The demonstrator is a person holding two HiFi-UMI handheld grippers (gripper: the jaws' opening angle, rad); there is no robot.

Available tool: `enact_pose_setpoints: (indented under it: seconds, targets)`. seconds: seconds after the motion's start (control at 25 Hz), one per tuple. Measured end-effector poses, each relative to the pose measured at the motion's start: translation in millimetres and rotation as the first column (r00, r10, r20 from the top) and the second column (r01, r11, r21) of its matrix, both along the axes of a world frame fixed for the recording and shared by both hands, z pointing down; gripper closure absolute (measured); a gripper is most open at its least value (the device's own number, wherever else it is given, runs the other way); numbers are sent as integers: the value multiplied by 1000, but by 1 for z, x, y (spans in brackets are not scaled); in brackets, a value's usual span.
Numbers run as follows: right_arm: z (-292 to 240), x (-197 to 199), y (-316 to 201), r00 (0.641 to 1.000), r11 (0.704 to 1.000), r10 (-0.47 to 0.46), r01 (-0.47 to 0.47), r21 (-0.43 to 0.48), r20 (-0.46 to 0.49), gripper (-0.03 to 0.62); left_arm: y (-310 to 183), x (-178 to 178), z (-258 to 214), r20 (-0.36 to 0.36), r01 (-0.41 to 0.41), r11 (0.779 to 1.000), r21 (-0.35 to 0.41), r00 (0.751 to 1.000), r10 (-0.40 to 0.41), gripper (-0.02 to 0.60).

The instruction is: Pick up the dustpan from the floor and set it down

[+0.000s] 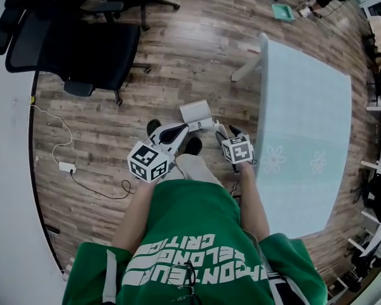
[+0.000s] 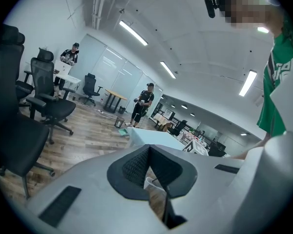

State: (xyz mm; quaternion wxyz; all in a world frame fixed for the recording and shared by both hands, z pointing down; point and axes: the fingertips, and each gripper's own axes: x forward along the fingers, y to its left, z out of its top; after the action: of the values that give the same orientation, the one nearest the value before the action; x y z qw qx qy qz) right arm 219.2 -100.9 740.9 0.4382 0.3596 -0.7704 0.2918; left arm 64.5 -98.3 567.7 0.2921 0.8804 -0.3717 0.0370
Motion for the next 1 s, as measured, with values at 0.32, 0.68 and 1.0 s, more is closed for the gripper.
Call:
enact_pose_setpoints:
  seconds: [0.32, 0.68, 1.0]
  targets:
    - [49, -12, -9, 987, 984, -85, 62, -168, -134, 349, -6, -16, -1, -6, 32, 999, -5, 999, -32, 580]
    - [112, -15, -3, 967, 938, -141, 63, -342, -210, 351, -14, -48, 3, -7, 69, 997, -21, 998, -69, 580]
    - [118, -19, -6, 962, 939, -125, 36, -341, -242, 406, -18, -76, 9, 23, 85, 996, -32, 996, -84, 580]
